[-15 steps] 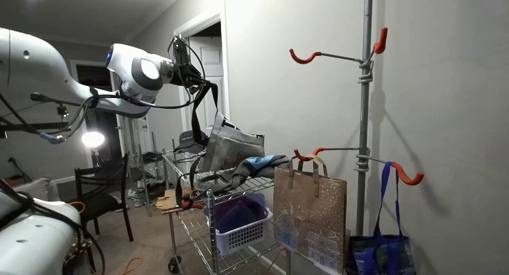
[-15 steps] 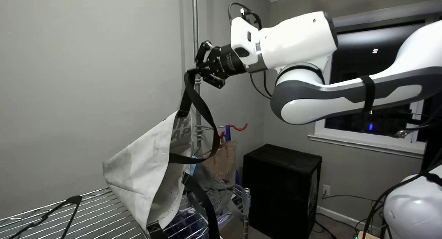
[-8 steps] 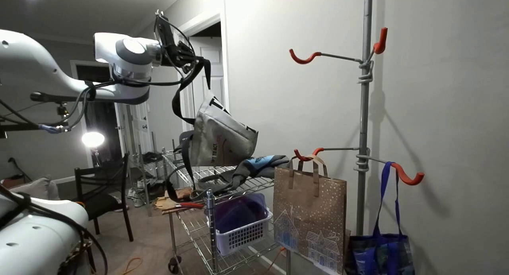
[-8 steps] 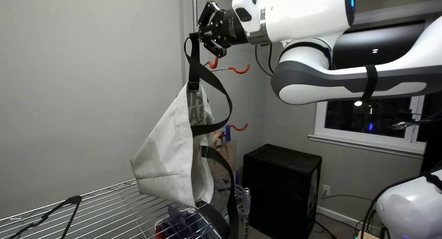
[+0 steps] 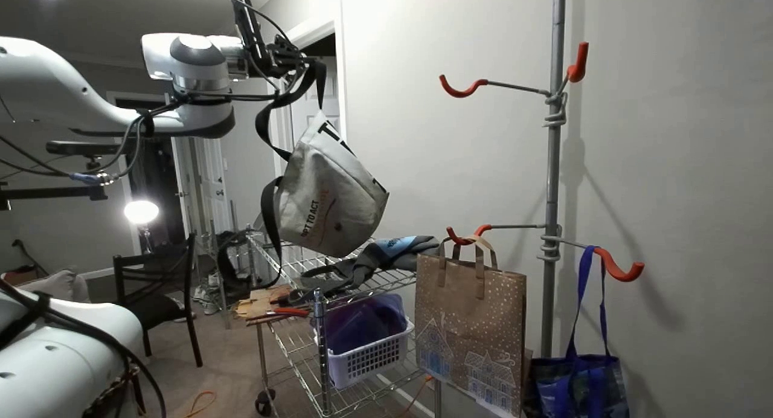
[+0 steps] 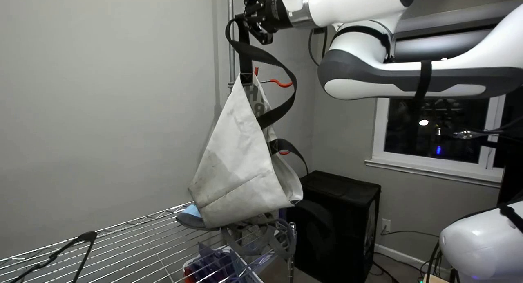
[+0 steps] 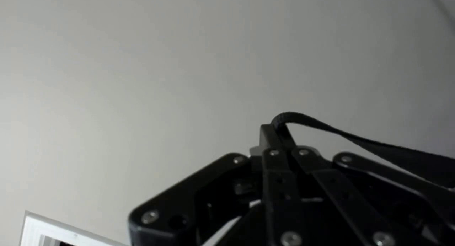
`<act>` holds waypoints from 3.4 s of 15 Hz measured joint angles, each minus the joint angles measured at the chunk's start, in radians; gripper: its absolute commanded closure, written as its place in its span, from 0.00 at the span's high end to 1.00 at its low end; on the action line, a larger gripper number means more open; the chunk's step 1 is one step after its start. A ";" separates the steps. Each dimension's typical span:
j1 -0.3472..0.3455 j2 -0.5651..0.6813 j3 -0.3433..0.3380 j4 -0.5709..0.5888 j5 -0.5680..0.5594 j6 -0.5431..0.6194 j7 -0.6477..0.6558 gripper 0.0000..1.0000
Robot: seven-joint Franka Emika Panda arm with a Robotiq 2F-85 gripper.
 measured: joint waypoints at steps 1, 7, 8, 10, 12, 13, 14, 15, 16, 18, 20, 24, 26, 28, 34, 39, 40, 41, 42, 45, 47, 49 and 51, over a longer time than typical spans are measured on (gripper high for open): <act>-0.007 0.002 -0.005 0.020 -0.013 -0.031 0.023 0.00; 0.011 0.062 -0.072 0.150 -0.122 -0.261 0.129 0.00; 0.021 0.080 -0.086 0.173 -0.149 -0.300 0.145 0.00; 0.053 0.120 -0.117 0.216 -0.204 -0.367 0.175 0.00; 0.102 0.168 -0.157 0.255 -0.259 -0.417 0.194 0.00; 0.132 0.195 -0.181 0.273 -0.285 -0.435 0.200 0.00; 0.164 0.222 -0.207 0.288 -0.311 -0.447 0.205 0.00; 0.197 0.249 -0.236 0.302 -0.332 -0.455 0.208 0.00; 0.231 0.276 -0.269 0.314 -0.350 -0.459 0.208 0.00; 0.294 0.327 -0.340 0.334 -0.360 -0.462 0.208 0.00; 0.349 0.374 -0.415 0.353 -0.360 -0.463 0.208 0.00; 0.427 0.450 -0.530 0.395 -0.358 -0.463 0.204 0.00; 0.451 0.475 -0.559 0.415 -0.357 -0.463 0.201 0.00; 0.469 0.498 -0.573 0.433 -0.354 -0.465 0.198 0.00; 0.512 0.605 -0.594 0.565 -0.257 -0.576 0.084 0.00; 0.528 0.724 -0.593 0.740 -0.231 -0.723 -0.009 0.00; 0.532 0.749 -0.592 0.770 -0.231 -0.747 -0.022 0.00; 0.536 0.773 -0.592 0.799 -0.231 -0.768 -0.032 0.00; 0.540 0.796 -0.592 0.824 -0.231 -0.785 -0.039 0.00; 0.545 0.856 -0.592 0.880 -0.231 -0.819 -0.048 0.00; 0.544 0.884 -0.592 0.900 -0.231 -0.829 -0.048 0.00; 0.544 0.902 -0.592 0.908 -0.231 -0.831 -0.048 0.00; 0.544 0.911 -0.592 0.907 -0.231 -0.831 -0.048 0.00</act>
